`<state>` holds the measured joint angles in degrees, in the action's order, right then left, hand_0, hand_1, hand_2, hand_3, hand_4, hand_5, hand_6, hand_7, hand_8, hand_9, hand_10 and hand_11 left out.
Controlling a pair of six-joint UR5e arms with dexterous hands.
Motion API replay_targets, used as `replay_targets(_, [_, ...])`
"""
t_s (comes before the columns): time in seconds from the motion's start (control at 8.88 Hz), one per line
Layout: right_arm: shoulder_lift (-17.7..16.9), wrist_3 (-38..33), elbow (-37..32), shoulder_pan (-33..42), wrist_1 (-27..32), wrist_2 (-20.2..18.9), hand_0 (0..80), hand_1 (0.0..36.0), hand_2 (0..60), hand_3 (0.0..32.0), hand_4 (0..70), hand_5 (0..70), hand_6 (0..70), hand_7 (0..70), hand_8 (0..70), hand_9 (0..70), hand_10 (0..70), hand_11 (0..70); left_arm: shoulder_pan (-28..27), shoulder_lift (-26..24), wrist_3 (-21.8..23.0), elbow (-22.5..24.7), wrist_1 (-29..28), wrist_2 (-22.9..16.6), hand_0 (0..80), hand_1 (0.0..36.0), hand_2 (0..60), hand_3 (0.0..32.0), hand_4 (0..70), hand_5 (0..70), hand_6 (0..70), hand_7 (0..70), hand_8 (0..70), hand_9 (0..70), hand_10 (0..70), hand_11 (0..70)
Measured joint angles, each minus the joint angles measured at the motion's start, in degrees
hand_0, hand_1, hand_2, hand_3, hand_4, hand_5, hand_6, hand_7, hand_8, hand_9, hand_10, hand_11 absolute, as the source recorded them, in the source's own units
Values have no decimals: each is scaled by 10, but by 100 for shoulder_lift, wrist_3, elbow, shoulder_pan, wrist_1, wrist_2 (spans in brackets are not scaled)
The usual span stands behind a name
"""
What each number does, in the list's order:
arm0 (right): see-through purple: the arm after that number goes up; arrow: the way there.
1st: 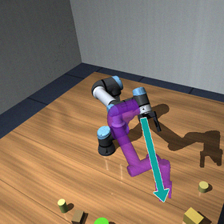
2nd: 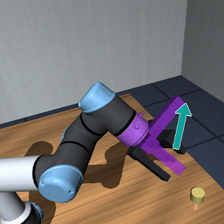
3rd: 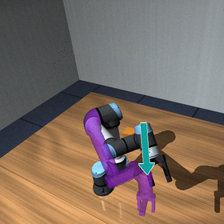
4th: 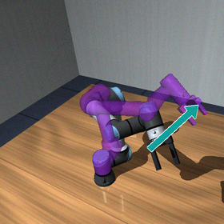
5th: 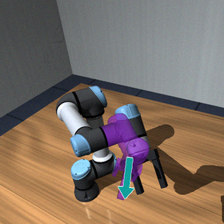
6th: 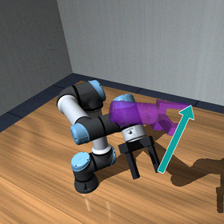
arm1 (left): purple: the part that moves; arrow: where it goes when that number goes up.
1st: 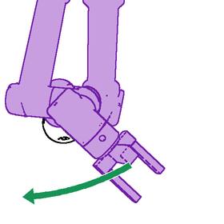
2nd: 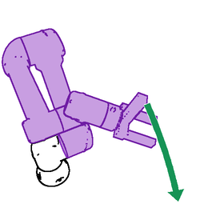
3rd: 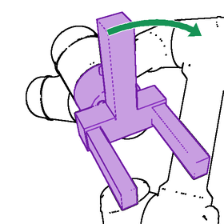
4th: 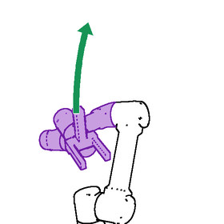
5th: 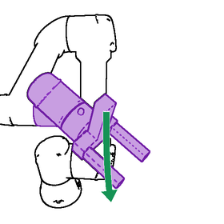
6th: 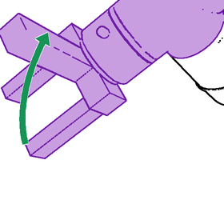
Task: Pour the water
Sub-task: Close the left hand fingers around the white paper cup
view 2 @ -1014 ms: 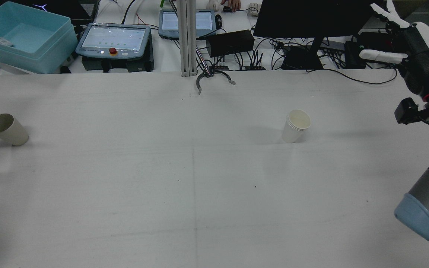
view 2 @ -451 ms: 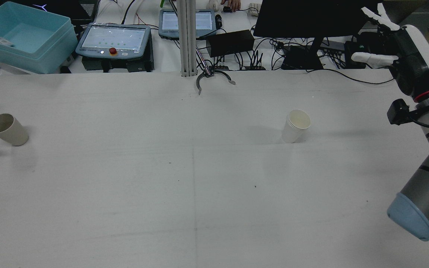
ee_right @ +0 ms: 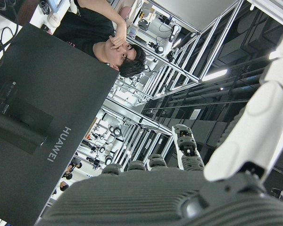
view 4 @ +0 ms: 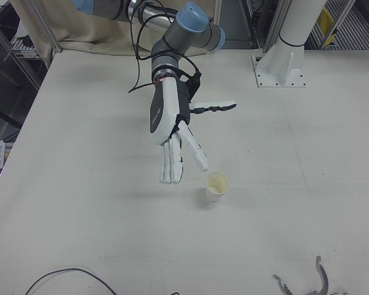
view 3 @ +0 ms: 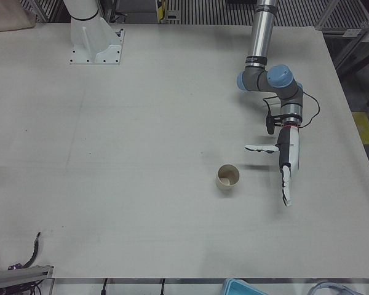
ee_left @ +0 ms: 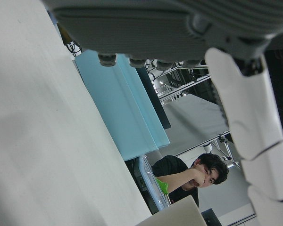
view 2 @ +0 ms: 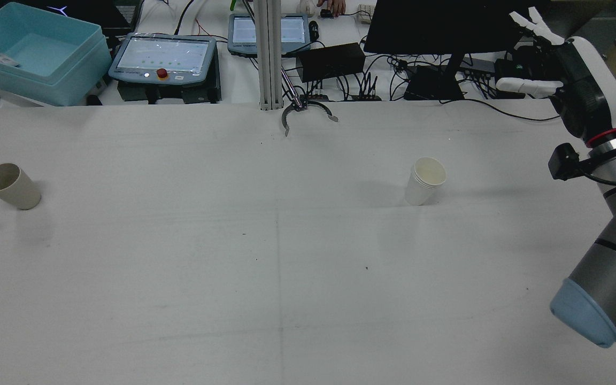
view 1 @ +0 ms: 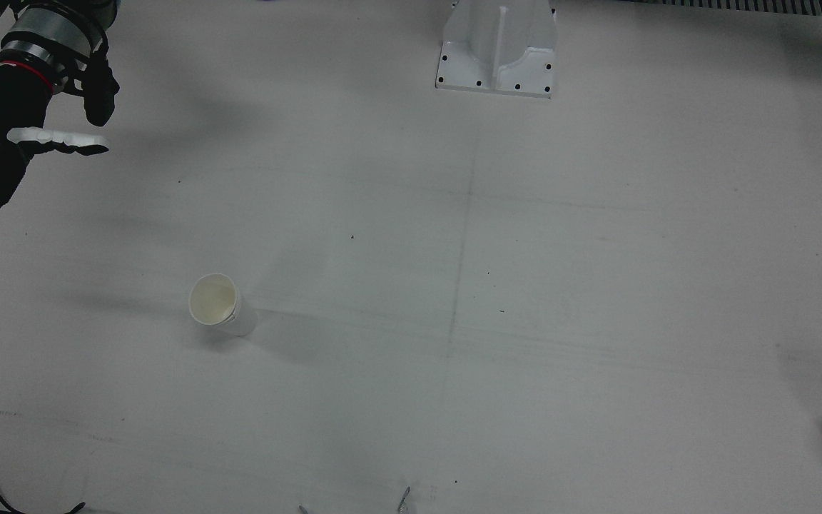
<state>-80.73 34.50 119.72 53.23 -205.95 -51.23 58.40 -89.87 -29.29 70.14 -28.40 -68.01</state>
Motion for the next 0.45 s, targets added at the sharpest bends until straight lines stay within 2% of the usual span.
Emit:
replay_targets(0.23, [3,14,-1,-4,-5,0,435,87,42,0,71,14,34,42,0,0,0,0,-45,-16,-186,-25,-101,-1,485,148,24,58,15,0,0,16,0,0,10,32])
replay_targets(0.45, [7,20,-1,-5,-6,-1,435,87,42,0,71,14,34,42,0,0,0,0,-104,-32,-231,-25,-125,-1,487,148,24,44,29,0,0,21,0,0,11,34])
